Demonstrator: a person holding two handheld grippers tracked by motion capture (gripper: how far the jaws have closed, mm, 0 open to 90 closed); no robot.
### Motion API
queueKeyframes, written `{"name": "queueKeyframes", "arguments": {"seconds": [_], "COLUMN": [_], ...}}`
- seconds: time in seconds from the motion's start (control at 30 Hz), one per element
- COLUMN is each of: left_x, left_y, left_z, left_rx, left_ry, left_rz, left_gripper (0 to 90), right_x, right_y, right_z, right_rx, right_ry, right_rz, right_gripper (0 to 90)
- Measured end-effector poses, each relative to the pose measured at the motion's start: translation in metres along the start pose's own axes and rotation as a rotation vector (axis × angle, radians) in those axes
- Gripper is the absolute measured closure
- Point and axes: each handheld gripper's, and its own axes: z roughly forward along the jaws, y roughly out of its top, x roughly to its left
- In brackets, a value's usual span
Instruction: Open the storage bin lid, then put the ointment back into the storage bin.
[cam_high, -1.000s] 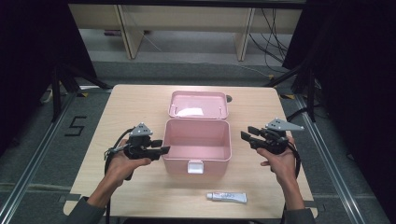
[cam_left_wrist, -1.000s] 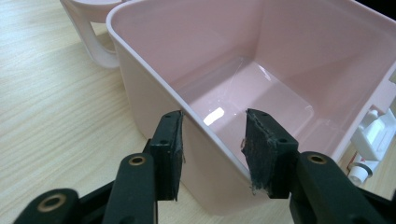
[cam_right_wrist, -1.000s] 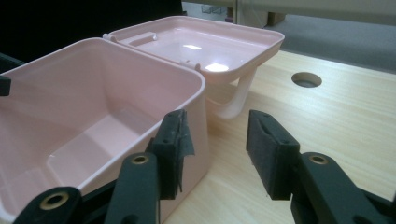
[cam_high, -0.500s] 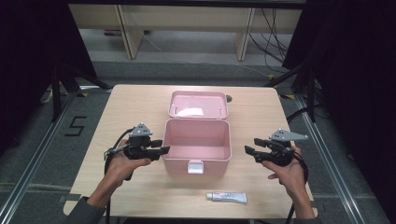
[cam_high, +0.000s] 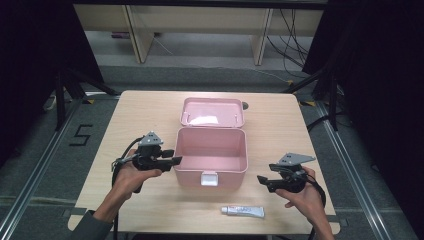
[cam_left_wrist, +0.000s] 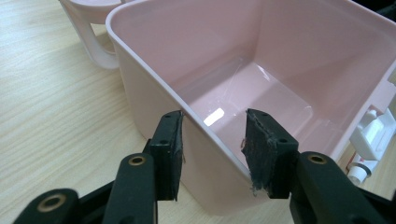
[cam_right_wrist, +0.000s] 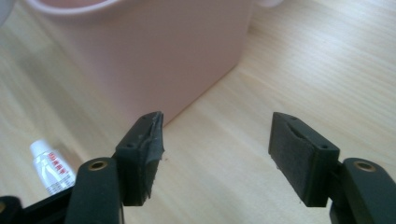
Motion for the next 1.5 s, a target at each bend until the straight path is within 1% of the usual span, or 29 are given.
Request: {"name": "queueKeyframes", "arguments": {"seconds": [0.03,0.07,0.17,0.2,0.23,0.33,0.37,0.4,0.47,0.5,0.53,0.57,0.63,0.7,0.9,0.93,1.0,1.03,1.07,1.1,1.13,1.17,1.23,1.27,1.3,1.4,1.43,1.47,1.5], "left_x": [0.0,0.0,-0.001,-0.001,-0.001,0.0,0.0,0.0,0.0,0.0,0.0,0.0,0.0,0.0,-0.001,-0.001,-0.002,-0.001,-0.001,-0.001,0.0,0.0,-0.001,-0.001,-0.001,-0.001,-0.001,-0.001,-0.002], "left_y": [0.0,0.0,0.0,0.0,0.0,0.0,0.0,0.0,0.0,0.0,0.0,0.0,0.0,0.0,0.0,0.0,0.0,0.0,0.0,0.0,0.001,0.001,0.0,0.0,0.001,0.0,0.0,0.0,0.0], "left_z": [0.0,0.0,0.0,0.0,0.0,0.0,0.0,0.0,0.0,0.0,0.0,0.0,0.0,0.0,0.0,0.0,0.001,0.0,0.0,0.0,0.0,0.0,0.0,0.0,0.0,0.0,0.0,0.0,0.001], "left_rx": [0.001,0.001,-0.002,-0.006,-0.004,0.001,0.002,-0.003,-0.002,-0.002,-0.001,-0.001,-0.002,-0.003,-0.004,-0.007,-0.005,0.003,-0.004,-0.001,0.006,0.004,-0.001,0.002,0.003,0.001,-0.006,-0.001,-0.017], "left_ry": [-0.001,0.0,0.007,0.01,0.012,-0.003,0.0,0.002,0.002,0.002,0.002,0.002,0.003,0.004,0.005,0.007,0.011,0.006,0.008,0.013,0.004,0.004,0.006,0.006,0.006,0.006,0.008,0.006,0.008], "left_rz": [0.002,0.001,0.003,0.0,0.001,0.007,0.0,-0.003,-0.002,-0.002,-0.002,-0.001,-0.001,-0.001,0.001,-0.003,-0.007,0.002,-0.004,-0.003,0.011,0.007,0.003,0.0,0.008,0.003,-0.002,0.009,-0.013], "left_gripper": [56.8,56.9,56.9,56.9,56.8,56.7,56.7,56.7,56.6,56.6,56.6,56.6,56.7,56.6,56.6,56.6,56.5,56.5,56.5,56.5,56.5,56.5,56.4,56.4,56.4,56.2,56.2,56.3,56.4], "right_x": [0.002,0.002,0.01,0.01,0.014,0.02,0.022,0.023,0.029,0.029,0.032,0.033,0.039,0.043,0.055,0.058,0.06,0.063,0.064,0.065,0.067,0.07,0.071,0.072,0.072,0.074,0.074,0.074,0.074], "right_y": [0.0,-0.001,-0.003,-0.004,-0.004,-0.006,-0.007,-0.008,-0.01,-0.011,-0.011,-0.012,-0.014,-0.015,-0.014,-0.014,-0.012,-0.012,-0.011,-0.01,-0.01,-0.01,-0.008,-0.008,-0.008,-0.008,-0.008,-0.007,-0.007], "right_z": [-0.001,0.0,-0.001,0.0,-0.001,-0.001,-0.001,-0.001,-0.001,-0.001,-0.001,0.0,0.001,0.002,0.006,0.007,0.008,0.009,0.009,0.01,0.011,0.01,0.011,0.014,0.014,0.017,0.018,0.018,0.019], "right_rx": [0.015,0.008,0.029,0.022,0.033,0.032,0.036,0.031,0.049,0.039,0.047,0.05,0.04,0.059,0.076,0.077,0.091,0.083,0.102,0.1,0.105,0.123,0.145,0.138,0.148,0.168,0.174,0.184,0.191], "right_ry": [0.016,0.017,0.036,0.044,0.053,0.066,0.067,0.075,0.086,0.089,0.094,0.1,0.114,0.141,0.157,0.154,0.157,0.15,0.152,0.159,0.156,0.144,0.157,0.151,0.147,0.141,0.149,0.16,0.159], "right_rz": [-0.001,-0.039,-0.026,-0.058,-0.033,-0.069,-0.066,-0.081,-0.057,-0.084,-0.082,-0.099,-0.09,-0.117,-0.146,-0.138,-0.184,-0.178,-0.196,-0.221,-0.237,-0.23,-0.269,-0.295,-0.299,-0.307,-0.313,-0.313,-0.323], "right_gripper": [35.6,35.2,34.5,34.5,34.4,34.3,34.2,34.2,34.1,34.0,33.8,33.6,33.2,33.1,32.9,33.0,33.1,33.3,33.9,34.2,34.4,35.1,36.7,36.8,37.0,37.6,38.5,38.9,39.2]}}
